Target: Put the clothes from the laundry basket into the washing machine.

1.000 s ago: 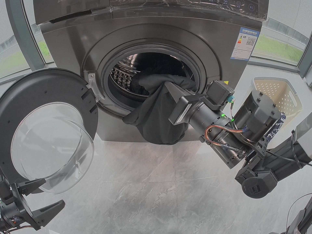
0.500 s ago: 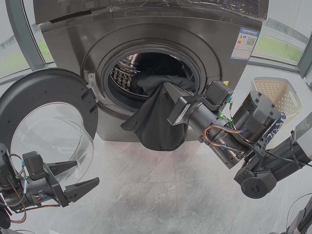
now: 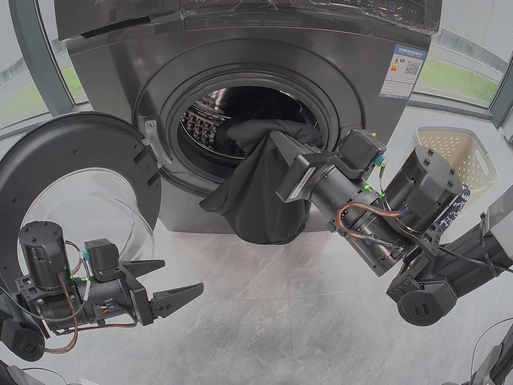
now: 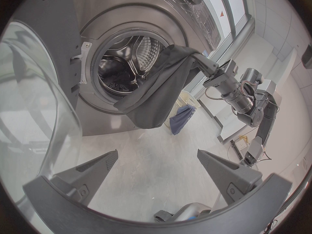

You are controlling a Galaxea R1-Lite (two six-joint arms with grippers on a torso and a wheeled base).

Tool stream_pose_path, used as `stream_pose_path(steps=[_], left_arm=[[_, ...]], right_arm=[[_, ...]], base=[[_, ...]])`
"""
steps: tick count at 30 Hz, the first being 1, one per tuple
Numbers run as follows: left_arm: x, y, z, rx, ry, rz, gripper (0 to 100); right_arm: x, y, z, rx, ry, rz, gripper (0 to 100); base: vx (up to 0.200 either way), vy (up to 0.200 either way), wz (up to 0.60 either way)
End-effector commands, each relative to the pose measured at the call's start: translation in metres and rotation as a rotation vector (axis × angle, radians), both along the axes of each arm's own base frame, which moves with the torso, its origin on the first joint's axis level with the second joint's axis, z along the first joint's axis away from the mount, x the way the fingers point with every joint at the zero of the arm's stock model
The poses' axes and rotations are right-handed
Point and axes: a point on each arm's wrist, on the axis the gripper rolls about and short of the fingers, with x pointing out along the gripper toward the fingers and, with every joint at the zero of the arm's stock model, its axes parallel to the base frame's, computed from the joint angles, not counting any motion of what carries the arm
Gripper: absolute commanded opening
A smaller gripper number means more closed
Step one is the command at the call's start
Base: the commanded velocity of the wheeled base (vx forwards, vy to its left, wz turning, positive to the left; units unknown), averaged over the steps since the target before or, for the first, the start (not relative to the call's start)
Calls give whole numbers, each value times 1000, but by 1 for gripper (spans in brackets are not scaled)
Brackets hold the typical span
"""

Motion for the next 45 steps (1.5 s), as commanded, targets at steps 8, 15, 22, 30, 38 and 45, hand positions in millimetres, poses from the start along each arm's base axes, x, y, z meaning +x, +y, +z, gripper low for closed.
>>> stream_pose_path(steps=[8, 15, 22, 30, 38, 45], left_arm=[[36, -23, -22, 24, 80, -23, 100], [57, -37, -30, -2, 92, -26, 100], [81, -52, -47, -27, 89, -33, 100], [106, -65, -59, -80, 63, -23, 100], [125, -75, -71, -93, 56, -21, 100], [142, -85, -75, -118, 9, -28, 100]], right_arm=[[-2, 0, 4, 10, -9, 3, 0], [-2, 0, 5, 12, -11, 3, 0], [-3, 0, 4, 17, -15, 6, 0], [-5, 1, 6, 24, -19, 11, 0], [-7, -2, 10, 31, -23, 10, 0], [-10, 0, 10, 36, -19, 22, 0]], base=[[0, 0, 0], [0, 0, 0], [0, 0, 0], [0, 0, 0], [0, 0, 0], [0, 0, 0]])
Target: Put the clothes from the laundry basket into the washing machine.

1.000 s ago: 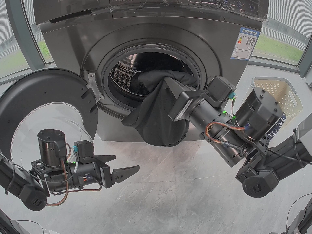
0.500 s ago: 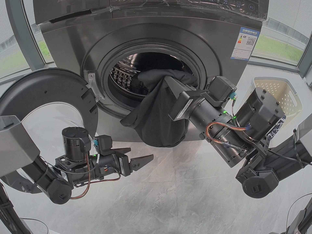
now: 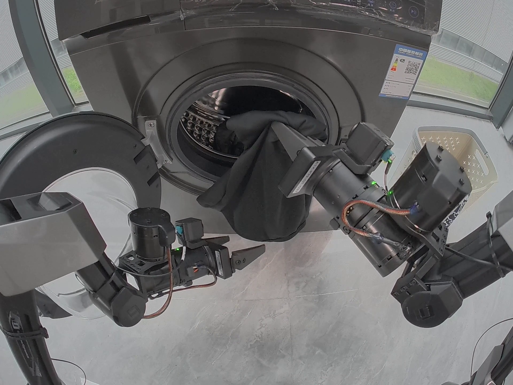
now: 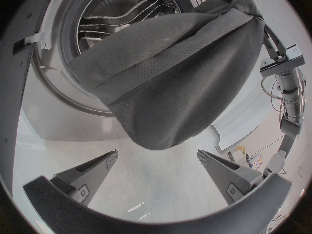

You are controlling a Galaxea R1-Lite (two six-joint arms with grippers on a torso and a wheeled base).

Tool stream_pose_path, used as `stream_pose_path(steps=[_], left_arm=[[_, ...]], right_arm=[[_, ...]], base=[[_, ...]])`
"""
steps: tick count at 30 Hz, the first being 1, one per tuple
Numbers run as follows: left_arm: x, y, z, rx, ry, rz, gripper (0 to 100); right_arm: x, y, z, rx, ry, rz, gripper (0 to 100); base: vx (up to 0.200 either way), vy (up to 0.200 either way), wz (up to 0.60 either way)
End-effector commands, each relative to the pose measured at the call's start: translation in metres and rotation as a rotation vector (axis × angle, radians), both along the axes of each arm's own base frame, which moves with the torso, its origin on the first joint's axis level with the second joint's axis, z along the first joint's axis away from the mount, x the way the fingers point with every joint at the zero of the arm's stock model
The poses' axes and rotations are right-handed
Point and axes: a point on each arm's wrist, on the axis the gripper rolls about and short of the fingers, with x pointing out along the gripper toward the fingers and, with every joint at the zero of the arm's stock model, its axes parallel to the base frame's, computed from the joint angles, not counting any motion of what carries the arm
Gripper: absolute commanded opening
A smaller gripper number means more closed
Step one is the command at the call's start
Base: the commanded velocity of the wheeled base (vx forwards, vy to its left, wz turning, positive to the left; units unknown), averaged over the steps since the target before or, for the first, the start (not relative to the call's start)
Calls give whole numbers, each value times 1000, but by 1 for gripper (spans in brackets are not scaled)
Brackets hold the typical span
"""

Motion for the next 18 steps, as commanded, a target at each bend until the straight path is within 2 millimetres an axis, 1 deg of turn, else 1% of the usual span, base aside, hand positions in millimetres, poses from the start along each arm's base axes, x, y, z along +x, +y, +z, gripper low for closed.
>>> stream_pose_path(steps=[1, 8, 12, 18], left_arm=[[13, -8, -10, -8, -11, -3, 100], [25, -15, -9, -92, -65, 4, 100], [25, -18, -9, -100, -75, -4, 100], [29, -23, -14, -108, -90, -7, 100]], right_arm=[[-3, 1, 1, 5, 1, 7, 0], [-4, 1, -2, 6, 6, 4, 0], [-4, 0, -7, -3, 14, 2, 0], [-4, 1, -7, 2, 9, 4, 0]], base=[[0, 0, 0], [0, 0, 0], [0, 0, 0], [0, 0, 0]])
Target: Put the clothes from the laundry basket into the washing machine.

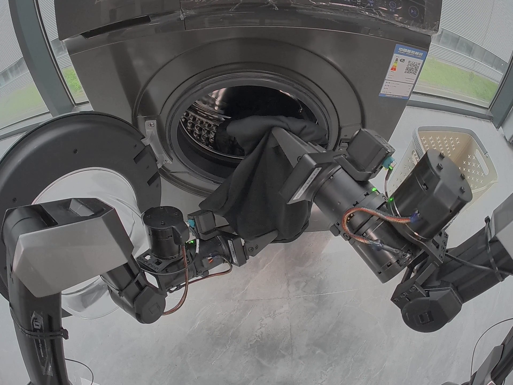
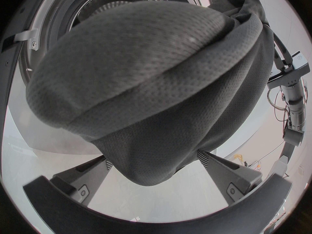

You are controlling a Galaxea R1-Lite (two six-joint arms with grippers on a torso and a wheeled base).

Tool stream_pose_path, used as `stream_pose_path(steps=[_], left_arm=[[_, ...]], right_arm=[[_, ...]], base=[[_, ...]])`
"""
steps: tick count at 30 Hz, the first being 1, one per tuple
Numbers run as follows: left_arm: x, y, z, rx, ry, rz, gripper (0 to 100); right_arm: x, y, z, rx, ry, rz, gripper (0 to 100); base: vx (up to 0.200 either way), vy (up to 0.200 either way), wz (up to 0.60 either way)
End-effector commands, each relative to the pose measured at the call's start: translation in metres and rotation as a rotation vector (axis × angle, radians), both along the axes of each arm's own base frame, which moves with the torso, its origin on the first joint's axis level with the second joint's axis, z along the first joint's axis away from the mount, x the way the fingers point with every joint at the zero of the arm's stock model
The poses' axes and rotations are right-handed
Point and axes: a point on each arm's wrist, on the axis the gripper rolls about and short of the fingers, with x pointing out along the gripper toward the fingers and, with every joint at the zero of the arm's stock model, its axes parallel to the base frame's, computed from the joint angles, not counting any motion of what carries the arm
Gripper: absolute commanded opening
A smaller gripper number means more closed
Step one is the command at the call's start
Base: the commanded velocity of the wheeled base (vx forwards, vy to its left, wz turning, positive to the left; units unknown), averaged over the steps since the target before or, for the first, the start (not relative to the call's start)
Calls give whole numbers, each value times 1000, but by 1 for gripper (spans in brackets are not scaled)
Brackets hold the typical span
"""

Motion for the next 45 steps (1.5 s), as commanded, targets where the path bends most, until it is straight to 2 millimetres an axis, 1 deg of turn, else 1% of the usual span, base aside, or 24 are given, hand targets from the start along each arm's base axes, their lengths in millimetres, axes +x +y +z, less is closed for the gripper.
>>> stream_pose_path(steps=[1, 3, 4, 12, 16, 18, 21, 22, 23, 26, 30, 31, 32, 33, 35, 39, 42, 45], left_arm=[[4, -3, -6, -2, 0, 2, 100], [4, -5, -8, -7, -10, 7, 100], [5, -5, -10, -8, -13, 8, 0], [5, -5, -7, -24, -42, 14, 0], [0, -2, 0, -35, -63, 16, 0], [-10, 1, 10, -46, -84, 13, 0], [-30, 5, 26, -56, -97, -6, 0], [-34, 6, 28, -55, -98, -6, 0], [-43, 11, 33, -60, -106, -3, 0], [-68, 17, 47, -60, -120, -26, 0], [-96, 22, 65, -79, -141, -62, 0], [-98, 22, 66, -82, -145, -64, 0], [-98, 22, 66, -82, -145, -64, 0], [-109, 29, 76, -91, -172, -60, 0], [-119, 34, 87, -111, -202, -54, 0], [-132, 46, 107, -157, -256, -43, 0], [-135, 49, 113, -169, -276, -37, 0], [-135, 48, 113, -170, -277, -34, 0]], right_arm=[[1, 0, -2, -4, 3, 0, 0], [1, 0, -2, -4, 3, 0, 0], [0, 0, -3, -6, 5, 0, 0], [0, -1, -3, -7, 8, 0, 0], [1, -3, -5, -14, 15, -12, 0], [4, -5, -5, -15, 14, -23, 0], [7, -8, -11, -33, 28, -33, 0], [8, -10, -13, -39, 31, -35, 0], [10, -12, -20, -58, 47, -38, 0], [11, -12, -33, -94, 76, -32, 0], [13, -10, -40, -107, 82, -22, 0], [13, -10, -41, -108, 83, -22, 100], [13, -10, -41, -108, 83, -22, 100], [12, -9, -47, -122, 97, -18, 100], [9, -8, -55, -148, 117, -10, 100], [5, -13, -70, -200, 156, -2, 100], [5, -17, -87, -253, 197, -2, 100], [1, -22, -97, -287, 229, -5, 100]], base=[[0, 0, 0], [0, 0, 0], [0, 0, 0], [0, 0, 0], [0, 0, 0], [0, 0, 0], [0, 0, 0], [0, 0, 0], [0, 0, 0], [0, 0, 0], [0, 0, 0], [0, 0, 0], [0, 0, 0], [0, 0, 0], [0, 0, 0], [0, 0, 0], [0, 0, 0], [0, 0, 0]])
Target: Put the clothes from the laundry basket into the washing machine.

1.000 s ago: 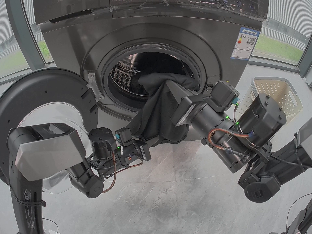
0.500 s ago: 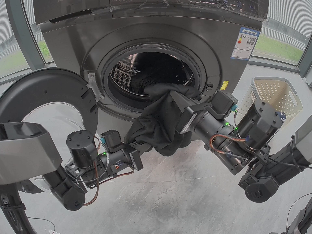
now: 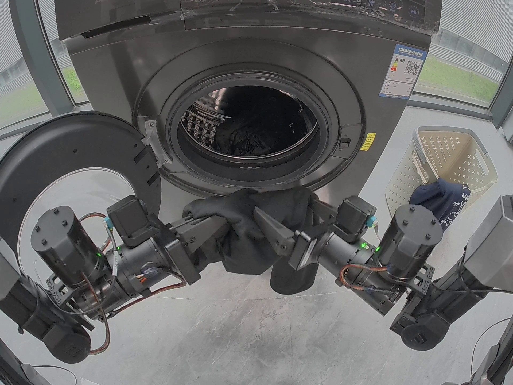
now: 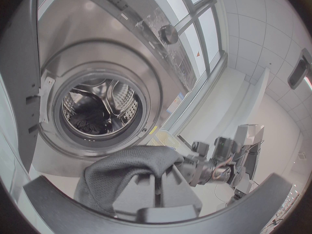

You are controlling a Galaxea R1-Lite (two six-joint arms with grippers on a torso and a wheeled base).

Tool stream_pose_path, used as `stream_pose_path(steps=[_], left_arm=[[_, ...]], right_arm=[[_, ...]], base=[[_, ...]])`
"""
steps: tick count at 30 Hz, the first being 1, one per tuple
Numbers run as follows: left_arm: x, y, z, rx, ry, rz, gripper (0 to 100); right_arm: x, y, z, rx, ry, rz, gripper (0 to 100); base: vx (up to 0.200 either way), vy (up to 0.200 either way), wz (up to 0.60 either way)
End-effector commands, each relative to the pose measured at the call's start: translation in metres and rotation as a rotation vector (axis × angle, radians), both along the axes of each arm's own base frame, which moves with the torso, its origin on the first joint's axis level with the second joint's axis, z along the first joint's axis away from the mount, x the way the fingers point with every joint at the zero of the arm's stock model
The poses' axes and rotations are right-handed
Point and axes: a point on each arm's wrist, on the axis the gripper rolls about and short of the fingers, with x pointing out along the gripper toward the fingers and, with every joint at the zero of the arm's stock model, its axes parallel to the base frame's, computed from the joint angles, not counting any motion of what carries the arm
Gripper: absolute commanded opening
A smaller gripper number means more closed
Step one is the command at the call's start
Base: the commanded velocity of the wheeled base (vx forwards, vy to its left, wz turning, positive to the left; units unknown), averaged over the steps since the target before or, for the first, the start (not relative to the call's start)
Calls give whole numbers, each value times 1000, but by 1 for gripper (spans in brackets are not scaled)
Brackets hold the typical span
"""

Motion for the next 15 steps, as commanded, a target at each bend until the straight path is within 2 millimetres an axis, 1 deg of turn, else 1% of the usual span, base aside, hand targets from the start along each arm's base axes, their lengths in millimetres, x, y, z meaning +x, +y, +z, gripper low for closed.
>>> stream_pose_path(steps=[1, 4, 7, 8, 9, 12, 15], left_arm=[[-10, 7, 16, -37, -51, 7, 0], [-4, 4, 13, -31, -47, 25, 0], [1, 3, 20, -58, -62, 61, 0], [1, 3, 20, -60, -63, 66, 0], [4, 6, 24, -72, -73, 94, 0], [4, 6, 24, -74, -75, 98, 0], [5, 6, 25, -74, -77, 103, 0]], right_arm=[[-4, -6, -25, -77, 69, -3, 100], [-11, -13, -37, -120, 113, -3, 100], [-14, -15, -49, -154, 148, -1, 100], [-14, -15, -49, -153, 149, -1, 100], [-15, -16, -55, -171, 164, -1, 100], [-16, -16, -57, -182, 172, 0, 100], [-20, -18, -75, -236, 222, 0, 100]], base=[[0, 0, 0], [0, 0, 0], [0, 0, 0], [0, 0, 0], [0, 0, 0], [0, 0, 0], [0, 0, 0]])
